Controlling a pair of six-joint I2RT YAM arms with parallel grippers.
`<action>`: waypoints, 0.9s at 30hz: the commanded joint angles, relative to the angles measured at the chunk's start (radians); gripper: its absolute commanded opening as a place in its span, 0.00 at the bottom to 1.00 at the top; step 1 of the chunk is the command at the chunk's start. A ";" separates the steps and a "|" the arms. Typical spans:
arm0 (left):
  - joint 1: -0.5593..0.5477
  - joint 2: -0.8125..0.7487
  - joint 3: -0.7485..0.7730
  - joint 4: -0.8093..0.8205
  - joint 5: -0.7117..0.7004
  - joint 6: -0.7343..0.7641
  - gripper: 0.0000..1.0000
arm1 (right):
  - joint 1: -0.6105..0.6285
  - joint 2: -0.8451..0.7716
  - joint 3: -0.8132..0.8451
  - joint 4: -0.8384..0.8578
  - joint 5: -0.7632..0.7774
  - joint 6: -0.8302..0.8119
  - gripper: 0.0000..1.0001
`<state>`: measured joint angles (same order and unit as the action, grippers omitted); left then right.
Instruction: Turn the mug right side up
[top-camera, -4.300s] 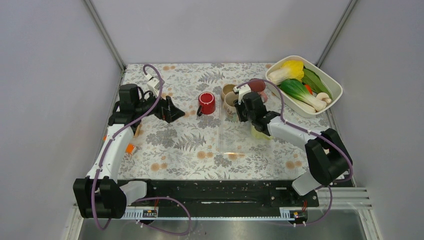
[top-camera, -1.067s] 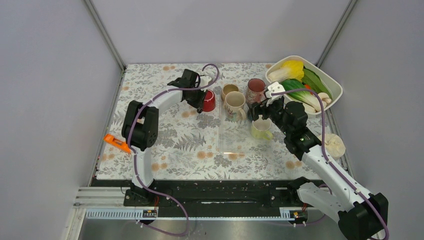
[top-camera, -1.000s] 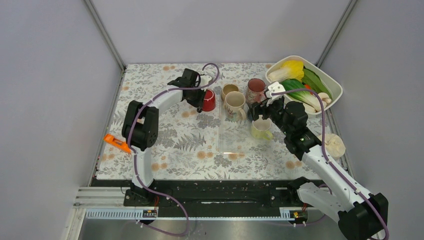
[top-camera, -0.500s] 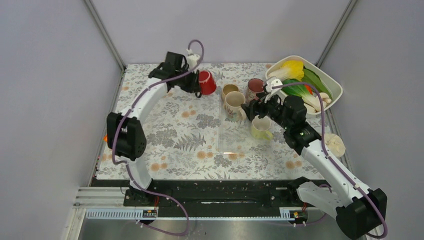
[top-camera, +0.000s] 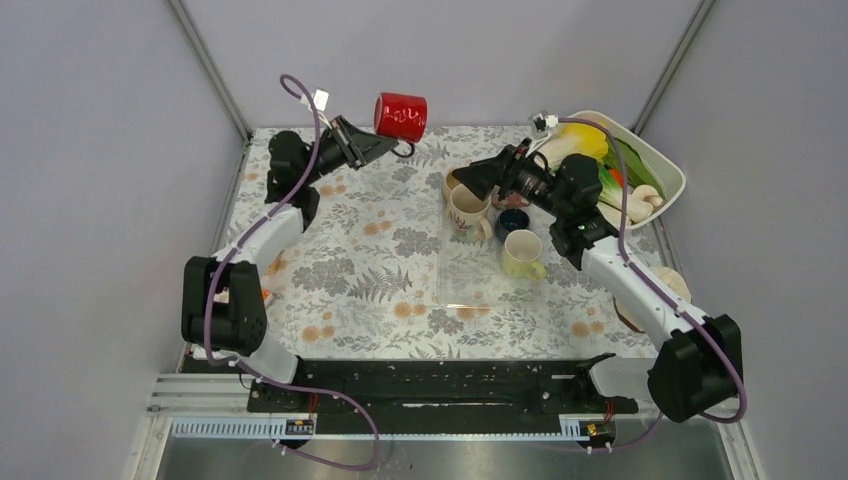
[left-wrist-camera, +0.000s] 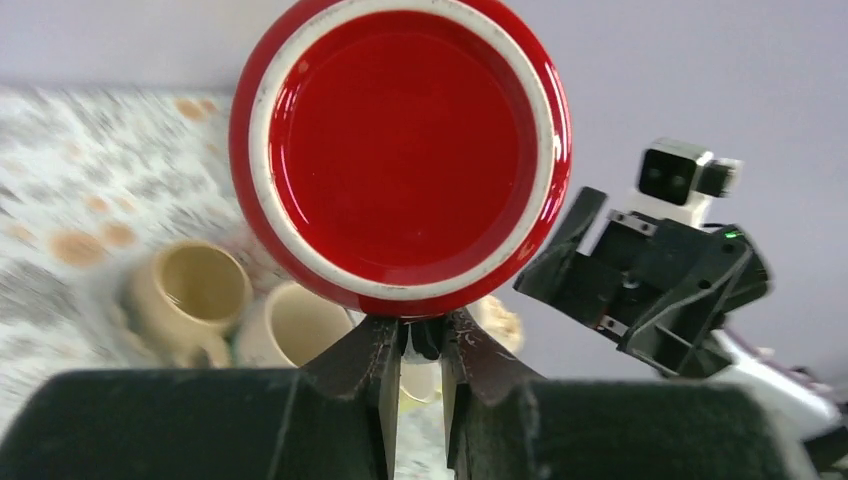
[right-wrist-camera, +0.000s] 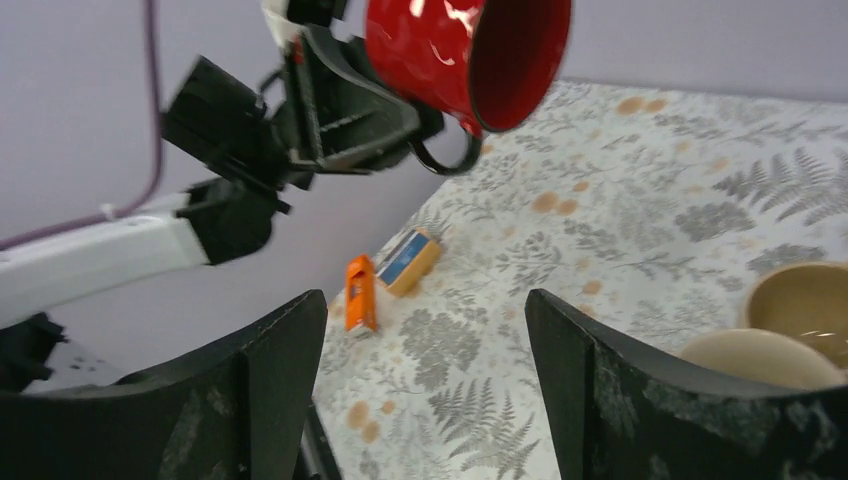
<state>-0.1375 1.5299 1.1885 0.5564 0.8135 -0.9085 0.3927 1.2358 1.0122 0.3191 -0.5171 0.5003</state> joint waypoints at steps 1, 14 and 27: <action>-0.021 0.011 -0.122 0.615 0.023 -0.411 0.00 | -0.003 0.080 -0.069 0.402 -0.084 0.352 0.80; -0.147 -0.020 -0.258 0.777 -0.087 -0.482 0.00 | 0.038 0.225 -0.196 0.759 0.007 0.524 0.75; -0.158 -0.005 -0.281 0.770 -0.106 -0.469 0.00 | 0.077 0.249 -0.221 0.856 0.053 0.563 0.72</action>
<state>-0.2924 1.5566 0.8925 1.1835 0.7586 -1.3819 0.4549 1.4731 0.7940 1.1069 -0.4957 1.0531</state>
